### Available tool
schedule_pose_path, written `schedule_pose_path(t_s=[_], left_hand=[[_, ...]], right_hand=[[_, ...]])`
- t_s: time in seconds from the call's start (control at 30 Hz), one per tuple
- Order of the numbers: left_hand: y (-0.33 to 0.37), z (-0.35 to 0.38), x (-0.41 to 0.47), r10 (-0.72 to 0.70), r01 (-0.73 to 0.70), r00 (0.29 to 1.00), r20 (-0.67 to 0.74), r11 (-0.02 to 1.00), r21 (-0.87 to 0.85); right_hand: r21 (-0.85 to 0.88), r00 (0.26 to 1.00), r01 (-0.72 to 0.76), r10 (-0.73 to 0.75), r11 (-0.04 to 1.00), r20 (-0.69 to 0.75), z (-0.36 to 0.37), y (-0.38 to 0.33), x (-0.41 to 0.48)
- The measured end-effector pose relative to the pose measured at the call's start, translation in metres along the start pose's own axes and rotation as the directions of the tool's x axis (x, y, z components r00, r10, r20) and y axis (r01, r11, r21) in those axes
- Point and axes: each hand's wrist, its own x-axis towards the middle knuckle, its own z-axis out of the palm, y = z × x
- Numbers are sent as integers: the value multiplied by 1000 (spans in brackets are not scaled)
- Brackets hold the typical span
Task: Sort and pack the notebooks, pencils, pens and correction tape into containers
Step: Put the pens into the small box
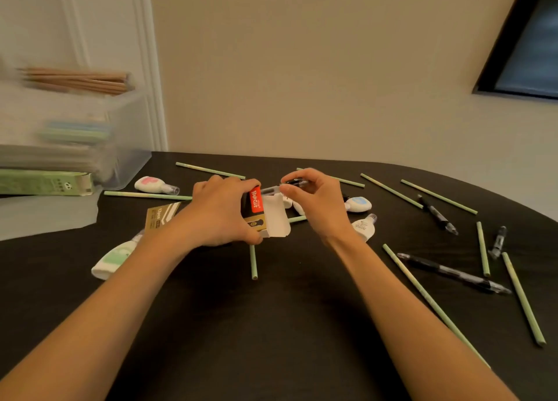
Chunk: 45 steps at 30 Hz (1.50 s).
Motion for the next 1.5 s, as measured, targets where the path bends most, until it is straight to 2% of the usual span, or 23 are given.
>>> schedule_pose_path(t_s=[0.33,0.73,0.9,0.97,1.13,1.23,1.3,1.43,1.5], left_hand=[[4,3,0,39,-37,999,35,997,-71],[1,3,3,97,-80,994,53,963,-258],[2,6,7,99,-80,992,83,974,-212],[-2,6,6,92,-70,993,74,962,-263],[1,5,5,116,-95,992,41,934,-344],[8,6,4,176,-151,984,23,895,-419],[8,7,3,168,-147,986,10,889,-433],[3,5,6,112,-104,994,-7,901,-420],[0,6,9,85,-75,996,8,910,-407]], right_hand=[[-188,994,101,-89,977,70,5,6,0],[-173,977,144,-113,974,178,-16,5,3],[-120,991,103,-93,987,92,-37,5,4],[-114,992,95,-85,989,96,-40,5,3],[-147,985,112,-90,983,147,-26,3,0],[-226,973,150,-103,962,205,-7,2,-4],[-261,971,160,-105,952,213,-2,1,-5],[-79,988,50,-38,996,146,-18,3,-3],[-48,990,43,-36,998,134,-24,3,-4]])
